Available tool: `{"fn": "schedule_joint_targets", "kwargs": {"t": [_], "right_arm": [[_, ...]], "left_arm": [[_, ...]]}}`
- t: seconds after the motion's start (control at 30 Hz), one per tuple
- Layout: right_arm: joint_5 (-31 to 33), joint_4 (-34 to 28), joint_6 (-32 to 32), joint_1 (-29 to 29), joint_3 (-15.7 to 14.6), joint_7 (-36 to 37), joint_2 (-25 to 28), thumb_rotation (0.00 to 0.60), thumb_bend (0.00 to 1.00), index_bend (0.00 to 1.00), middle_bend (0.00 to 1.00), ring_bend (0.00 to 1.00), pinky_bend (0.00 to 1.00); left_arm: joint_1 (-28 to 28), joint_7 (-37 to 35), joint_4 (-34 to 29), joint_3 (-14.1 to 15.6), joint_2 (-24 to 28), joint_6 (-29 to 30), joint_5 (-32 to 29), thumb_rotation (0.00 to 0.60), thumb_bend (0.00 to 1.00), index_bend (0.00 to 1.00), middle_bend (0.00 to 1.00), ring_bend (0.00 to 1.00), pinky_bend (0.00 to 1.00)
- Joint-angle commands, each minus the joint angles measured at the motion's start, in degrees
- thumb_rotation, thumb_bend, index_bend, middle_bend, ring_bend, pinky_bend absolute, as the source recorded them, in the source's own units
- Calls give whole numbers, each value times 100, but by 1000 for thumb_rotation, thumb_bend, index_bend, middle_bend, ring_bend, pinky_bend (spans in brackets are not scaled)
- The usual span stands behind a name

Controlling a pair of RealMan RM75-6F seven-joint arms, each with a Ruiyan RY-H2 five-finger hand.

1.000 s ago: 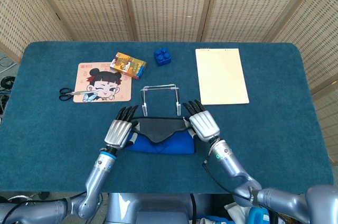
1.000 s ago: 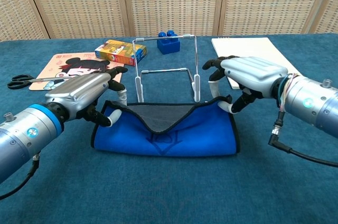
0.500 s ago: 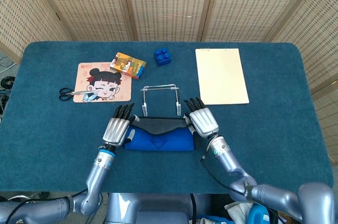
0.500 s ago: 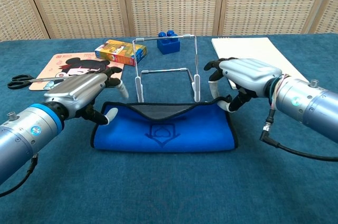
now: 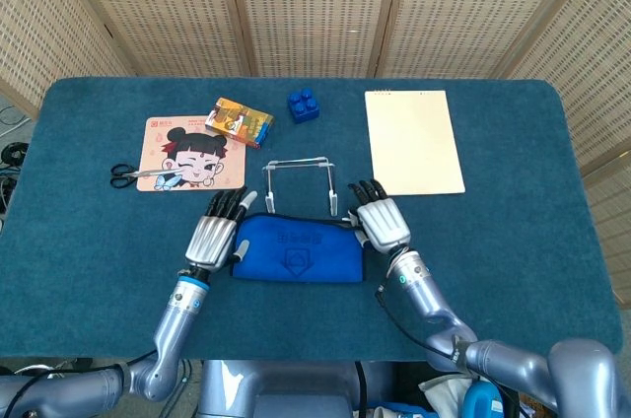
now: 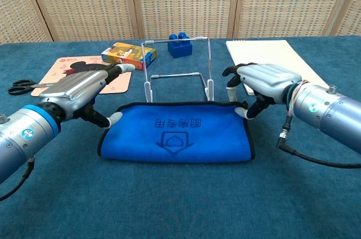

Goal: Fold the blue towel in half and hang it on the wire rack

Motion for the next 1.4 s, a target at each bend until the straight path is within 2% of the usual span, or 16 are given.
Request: {"fn": "schedule_joint_targets", "kwargs": {"t": [0.03, 0.07, 0.1, 0.13, 0.2, 0.23, 0.5, 0.73, 0.87, 1.03, 1.4], "right_arm": [[18, 53, -9, 5, -20, -17, -27, 600, 483, 645, 111, 0, 0], [13, 71, -3, 6, -25, -19, -35, 600, 441, 587, 111, 0, 0], [0, 105, 12, 7, -38, -26, -50, 600, 345, 448, 103, 0, 0], [7, 148, 25, 1, -48, -36, -71, 600, 209, 262, 81, 0, 0], [53, 195, 74, -13, -34, -97, -109, 600, 36, 40, 32, 0, 0], [66, 208, 101, -16, -32, -148, -118, 600, 1, 1, 12, 0, 0], [134, -67, 382, -123, 0, -432, 10, 600, 0, 0, 0, 0, 0], [-185, -973, 940, -425, -82, -484, 720, 600, 0, 0, 0, 0, 0], [-516, -1541, 1479, -776, -213, -331, 1242, 600, 0, 0, 0, 0, 0], [-866, -2061, 2191, -1338, -413, 226, 1748, 600, 0, 0, 0, 0, 0], [-1632, -2385, 3306, -2213, -952, 592, 2211, 600, 0, 0, 0, 0, 0]], "left_arm": [[14, -40, -4, 15, 36, 10, 8, 600, 404, 0, 0, 0, 0], [16, -50, -8, 16, 47, 11, 7, 600, 404, 0, 0, 0, 0], [20, -64, -12, 18, 63, 15, 9, 600, 404, 0, 0, 0, 0], [25, -87, -16, 25, 85, 29, 25, 600, 403, 0, 0, 0, 0], [40, -137, -37, 42, 136, 52, 59, 600, 403, 0, 0, 0, 0], [45, -152, -51, 44, 156, 57, 63, 600, 403, 0, 0, 0, 0], [116, -282, -197, 114, 363, 142, 165, 600, 404, 0, 0, 0, 0], [247, -592, -507, 296, 795, 177, 390, 600, 405, 0, 0, 0, 0], [337, -767, -790, 417, 1158, 158, 498, 600, 404, 0, 0, 0, 0], [434, -817, -1148, 600, 1593, 158, 663, 600, 405, 0, 0, 0, 0], [513, -745, -1626, 966, 2086, -37, 864, 600, 345, 4, 0, 0, 0]]}}
